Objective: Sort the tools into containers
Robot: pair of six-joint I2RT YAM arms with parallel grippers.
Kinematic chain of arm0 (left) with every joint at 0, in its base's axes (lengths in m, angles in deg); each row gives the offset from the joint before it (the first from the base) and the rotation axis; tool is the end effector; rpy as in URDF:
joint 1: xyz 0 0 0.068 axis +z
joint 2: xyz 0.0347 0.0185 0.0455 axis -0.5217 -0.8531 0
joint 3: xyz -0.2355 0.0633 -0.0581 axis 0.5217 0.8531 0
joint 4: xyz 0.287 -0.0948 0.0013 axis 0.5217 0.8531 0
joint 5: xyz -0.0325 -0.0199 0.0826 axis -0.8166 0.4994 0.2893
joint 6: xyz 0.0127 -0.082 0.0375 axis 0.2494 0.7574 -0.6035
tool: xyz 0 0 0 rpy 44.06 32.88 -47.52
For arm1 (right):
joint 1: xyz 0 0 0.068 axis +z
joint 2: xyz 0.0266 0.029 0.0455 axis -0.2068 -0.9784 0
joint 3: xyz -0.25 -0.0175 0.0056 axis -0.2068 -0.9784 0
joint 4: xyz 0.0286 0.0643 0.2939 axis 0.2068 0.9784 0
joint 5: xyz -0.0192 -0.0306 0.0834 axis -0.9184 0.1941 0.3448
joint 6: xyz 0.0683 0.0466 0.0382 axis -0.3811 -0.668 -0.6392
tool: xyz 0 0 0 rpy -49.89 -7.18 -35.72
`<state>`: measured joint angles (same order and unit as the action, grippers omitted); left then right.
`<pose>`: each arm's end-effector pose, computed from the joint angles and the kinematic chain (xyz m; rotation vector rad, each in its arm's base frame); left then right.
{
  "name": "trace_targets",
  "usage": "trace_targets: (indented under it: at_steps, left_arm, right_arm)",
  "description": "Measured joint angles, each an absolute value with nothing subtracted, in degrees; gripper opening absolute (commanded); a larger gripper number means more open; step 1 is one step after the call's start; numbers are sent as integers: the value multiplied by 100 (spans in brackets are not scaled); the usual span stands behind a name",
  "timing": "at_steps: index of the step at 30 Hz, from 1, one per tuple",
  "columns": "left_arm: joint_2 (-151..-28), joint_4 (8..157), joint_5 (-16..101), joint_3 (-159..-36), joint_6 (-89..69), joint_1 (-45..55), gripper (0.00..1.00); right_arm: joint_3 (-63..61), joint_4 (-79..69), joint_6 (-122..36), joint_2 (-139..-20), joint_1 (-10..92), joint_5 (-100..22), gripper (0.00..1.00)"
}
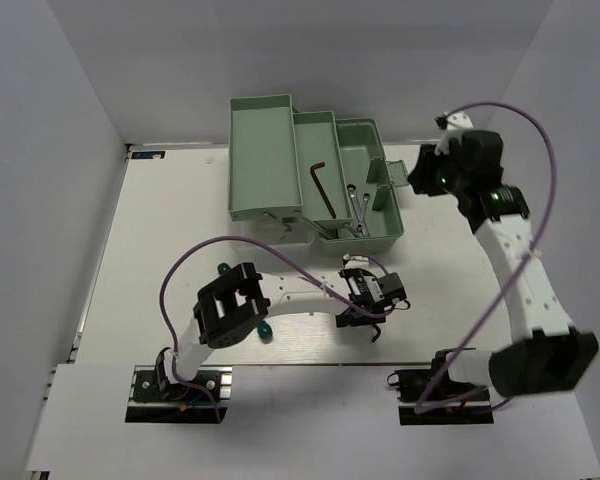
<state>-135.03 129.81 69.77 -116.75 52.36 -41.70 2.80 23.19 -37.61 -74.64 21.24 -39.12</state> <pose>0.1596 -0.4361 0.0828 -0.0808 2.7444 -0.2199 0.3786 0.0734 0.3590 -0.2237 2.0033 0.2612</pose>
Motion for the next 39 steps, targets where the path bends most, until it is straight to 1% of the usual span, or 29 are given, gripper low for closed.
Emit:
trace_targets:
  at_steps: [2,4,8,12,14,15,17,23,24,26,27,29,30,31,32,33,34,35,36,38,39]
  left_arm:
    - [-13669,13289,7005,-11961,5236,-4181,70]
    - [-13807,13541,7038,-12182,5244,-4181,67]
    - [-14010,13906,7110,-12512,5316,-4183,67]
    - [-14198,14196,7169,-12816,5391,-4191,66]
    - [-14236,14277,7174,-12873,5454,-4191,64]
    - [-14247,14308,7178,-12892,5500,-4191,60]
    - [-14266,14363,7174,-12910,5570,-4189,57]
    - [-14371,14675,7178,-13056,5723,-4178,35]
    - [-14354,14653,7178,-13010,5751,-4178,29]
    - [-14242,14570,7180,-12820,5837,-4181,21]
    - [-14155,14485,7184,-12661,5863,-4183,14]
    - [-13951,14245,7163,-12326,5917,-4181,6]
    - [-13849,14137,7160,-12171,5942,-4181,0]
    - [-13768,14059,7154,-12044,5944,-4187,0]
    - [-13711,14002,7158,-11955,5942,-4194,0]
    - [-13676,13958,7180,-11904,5917,-4205,0]
    - [-13643,13921,7224,-11872,5845,-4226,0]
    - [-13632,13888,7270,-11858,5756,-4253,0]
    - [-13630,13886,7329,-11856,5627,-4290,0]
    - [-13630,13895,7445,-11887,5281,-4390,0]
    - [-13630,13912,7460,-11904,5080,-4452,0]
  right_arm:
    - [-277,2198,-3685,-6808,1977,-4080,44]
    - [-780,2080,-3652,-6411,1925,-4115,44]
    - [-1558,2109,-3665,-6196,1787,-4067,42]
    - [-2015,2181,-3711,-6067,1603,-3914,42]
    - [-2128,2190,-3722,-5908,1544,-3833,42]
    - [-2181,2192,-3733,-5810,1512,-3781,42]
    - [-2277,2192,-3752,-5600,1459,-3678,42]
    - [-2480,2225,-3879,-5176,1332,-3354,42]
    - [-2522,2235,-3897,-5119,1315,-3308,42]
    - [-2600,2262,-3936,-5042,1300,-3221,42]
    - [-2629,2292,-3964,-5031,1293,-3177,42]
    - [-2688,2303,-4008,-5027,1286,-3099,42]
    - [-2718,2308,-4019,-5025,1280,-3059,42]
    - [-2753,2310,-4030,-5025,1258,-3016,45]
    - [-2786,2321,-4039,-5023,1217,-2976,52]
    - [-2817,2343,-4045,-5023,1171,-2937,59]
    - [-2854,2351,-4045,-5012,1129,-2904,73]
    - [-2898,2375,-4030,-4999,1094,-2882,75]
    - [-2954,2404,-4002,-4979,1068,-2865,75]
    - [-3079,2458,-3899,-4933,1039,-2843,45]
    - [-3153,2485,-3864,-4898,1029,-2834,27]
